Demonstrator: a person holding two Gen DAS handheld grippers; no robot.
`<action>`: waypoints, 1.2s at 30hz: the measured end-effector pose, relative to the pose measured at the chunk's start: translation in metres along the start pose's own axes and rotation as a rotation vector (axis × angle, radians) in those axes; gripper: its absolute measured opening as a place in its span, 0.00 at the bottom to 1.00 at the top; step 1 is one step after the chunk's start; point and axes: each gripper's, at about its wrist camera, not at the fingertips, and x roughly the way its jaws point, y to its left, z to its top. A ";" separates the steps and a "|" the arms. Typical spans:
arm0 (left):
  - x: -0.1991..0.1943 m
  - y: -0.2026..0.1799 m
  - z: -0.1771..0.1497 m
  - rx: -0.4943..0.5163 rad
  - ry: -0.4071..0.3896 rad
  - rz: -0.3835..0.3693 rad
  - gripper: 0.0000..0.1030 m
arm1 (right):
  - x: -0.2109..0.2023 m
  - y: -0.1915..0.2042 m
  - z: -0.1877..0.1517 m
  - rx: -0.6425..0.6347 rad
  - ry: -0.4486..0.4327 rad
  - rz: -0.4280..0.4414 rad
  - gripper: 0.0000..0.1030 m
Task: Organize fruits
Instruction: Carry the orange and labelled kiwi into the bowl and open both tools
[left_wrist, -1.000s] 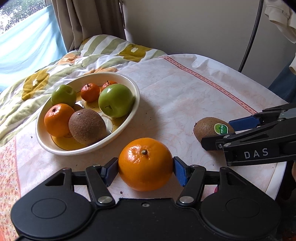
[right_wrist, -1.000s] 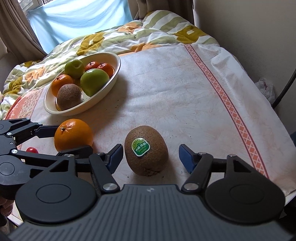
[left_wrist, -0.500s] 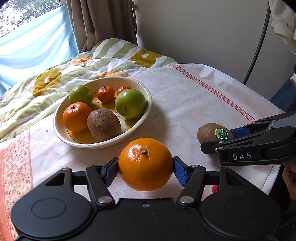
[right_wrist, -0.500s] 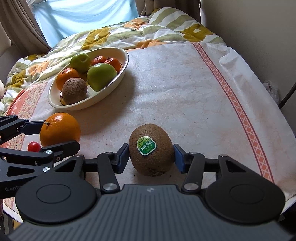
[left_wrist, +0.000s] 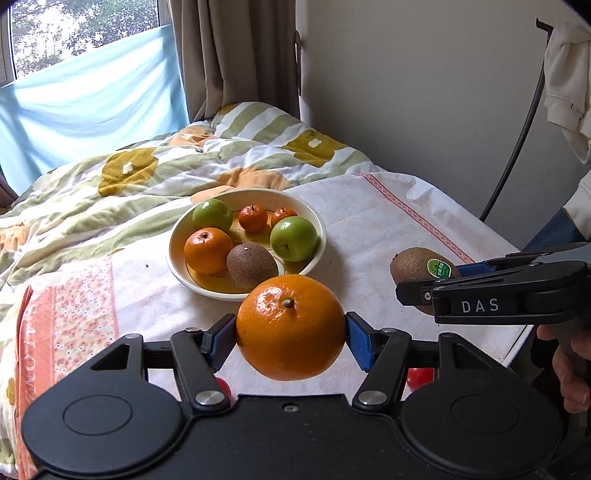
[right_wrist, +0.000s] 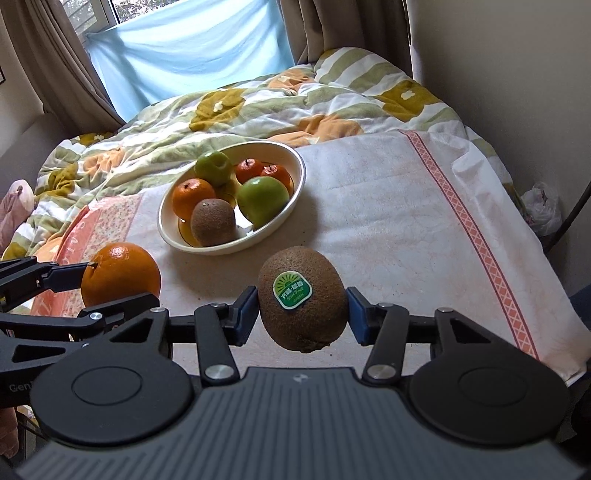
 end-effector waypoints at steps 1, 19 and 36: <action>-0.006 0.002 0.001 -0.006 -0.002 0.003 0.65 | -0.006 0.003 0.003 0.002 -0.005 0.002 0.64; -0.024 0.030 0.057 -0.124 -0.075 0.105 0.65 | -0.015 0.021 0.079 -0.073 -0.064 0.126 0.63; 0.095 0.035 0.112 -0.206 0.030 0.196 0.65 | 0.099 -0.009 0.173 -0.193 0.034 0.269 0.64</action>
